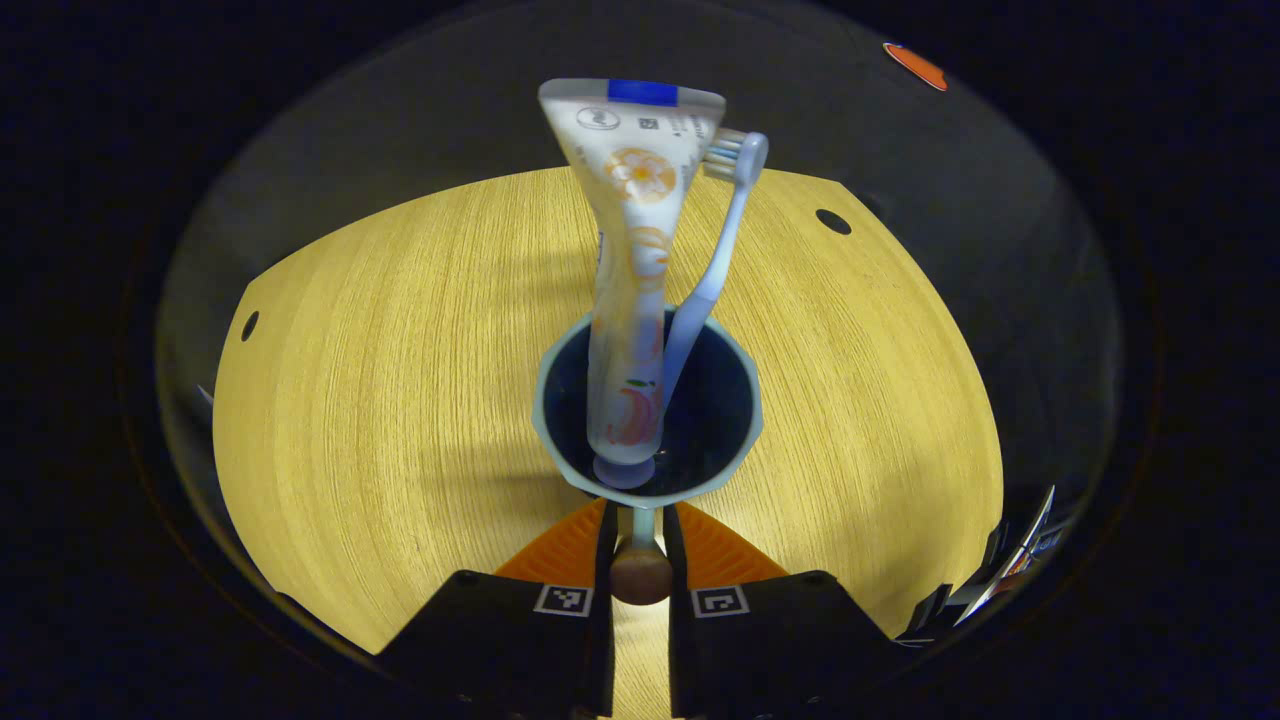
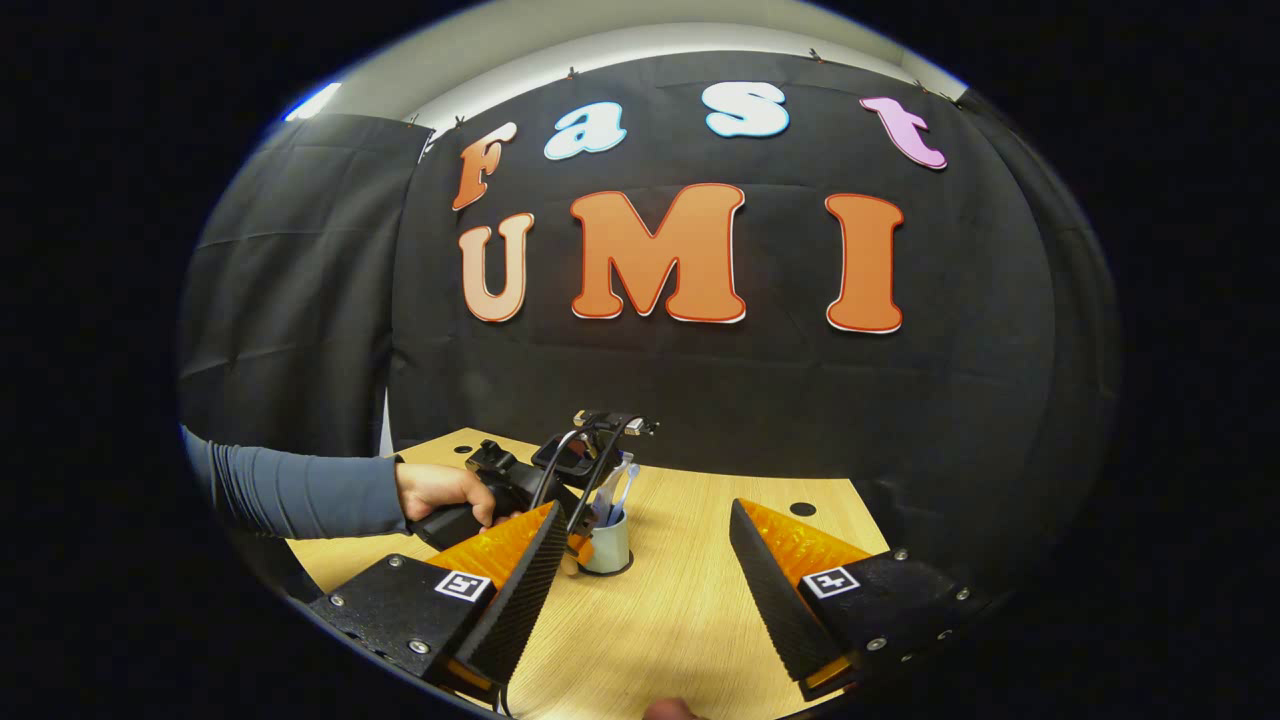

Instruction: Put the toothbrush and toothpaste on the desktop into the cup, then pick up the cup and place it on the coaster on the desktop.

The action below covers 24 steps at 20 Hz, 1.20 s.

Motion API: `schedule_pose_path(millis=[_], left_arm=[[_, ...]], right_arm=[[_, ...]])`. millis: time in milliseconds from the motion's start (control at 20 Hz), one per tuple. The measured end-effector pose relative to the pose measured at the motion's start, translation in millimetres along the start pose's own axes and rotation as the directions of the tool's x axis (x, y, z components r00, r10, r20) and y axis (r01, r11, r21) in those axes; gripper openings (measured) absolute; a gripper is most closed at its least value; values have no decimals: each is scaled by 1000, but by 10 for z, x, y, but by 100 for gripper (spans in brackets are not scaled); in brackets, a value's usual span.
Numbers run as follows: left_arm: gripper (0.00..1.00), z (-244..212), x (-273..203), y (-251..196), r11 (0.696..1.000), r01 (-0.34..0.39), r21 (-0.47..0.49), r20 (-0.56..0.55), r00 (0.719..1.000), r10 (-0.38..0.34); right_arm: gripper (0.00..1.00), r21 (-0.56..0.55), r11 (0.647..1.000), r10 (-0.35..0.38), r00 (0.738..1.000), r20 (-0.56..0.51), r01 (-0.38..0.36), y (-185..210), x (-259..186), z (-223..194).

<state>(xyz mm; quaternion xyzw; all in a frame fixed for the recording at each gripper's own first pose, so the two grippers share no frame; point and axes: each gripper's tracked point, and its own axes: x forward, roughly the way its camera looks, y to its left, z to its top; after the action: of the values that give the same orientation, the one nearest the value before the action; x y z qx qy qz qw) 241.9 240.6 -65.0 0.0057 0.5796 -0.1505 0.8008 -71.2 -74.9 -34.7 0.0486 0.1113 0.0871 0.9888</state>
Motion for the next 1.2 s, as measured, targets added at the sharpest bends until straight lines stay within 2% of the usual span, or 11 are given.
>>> schedule_pose_path(millis=[150, 300, 400, 450, 500, 550, 650, 750, 850, 1050, 1200], left_arm=[[29, 5, -83, 46, 1000, 13, -12, 11, 1000, -13], [38, 110, -411, 25, 1000, 14, 23, 73, 997, -16], [58, 115, -650, 13, 998, 23, 52, 131, 991, -30], [75, 134, -811, 51, 998, 4, 66, 164, 986, -15], [82, 138, -915, 87, 996, -16, 86, 198, 980, -1], [84, 144, -1035, 172, 993, -59, 102, 250, 968, 32], [83, 105, -1275, 317, 988, -112, 110, 339, 938, 69], [84, 17, -1560, 481, 982, -162, 94, 419, 902, 109], [91, -70, -1796, 626, 975, -211, 74, 498, 855, 147], [95, -246, -2319, 826, 951, -306, 29, 661, 720, 212], [95, -465, -2691, 902, 944, -328, -18, 747, 624, 231]], right_arm=[[98, 25, 1000, -15, 1000, 2, 15, -5, 54, 14], [98, 26, 999, -29, 1000, 11, 29, 34, 84, 54], [98, 17, 999, -41, 999, 25, 41, 82, 111, 105], [98, 11, 999, -45, 998, 32, 45, 121, 122, 138], [98, 7, 999, -50, 998, 39, 49, 163, 137, 167], [98, 5, 999, -49, 998, 48, 49, 221, 139, 203], [98, -2, 998, -62, 996, 69, 63, 310, 143, 246], [98, -12, 997, -76, 993, 88, 77, 394, 137, 283], [98, -27, 996, -80, 992, 97, 83, 512, 118, 278], [98, -57, 994, -85, 989, 124, 92, 715, 35, 289], [98, -64, 994, -82, 987, 138, 91, 852, -26, 253]])
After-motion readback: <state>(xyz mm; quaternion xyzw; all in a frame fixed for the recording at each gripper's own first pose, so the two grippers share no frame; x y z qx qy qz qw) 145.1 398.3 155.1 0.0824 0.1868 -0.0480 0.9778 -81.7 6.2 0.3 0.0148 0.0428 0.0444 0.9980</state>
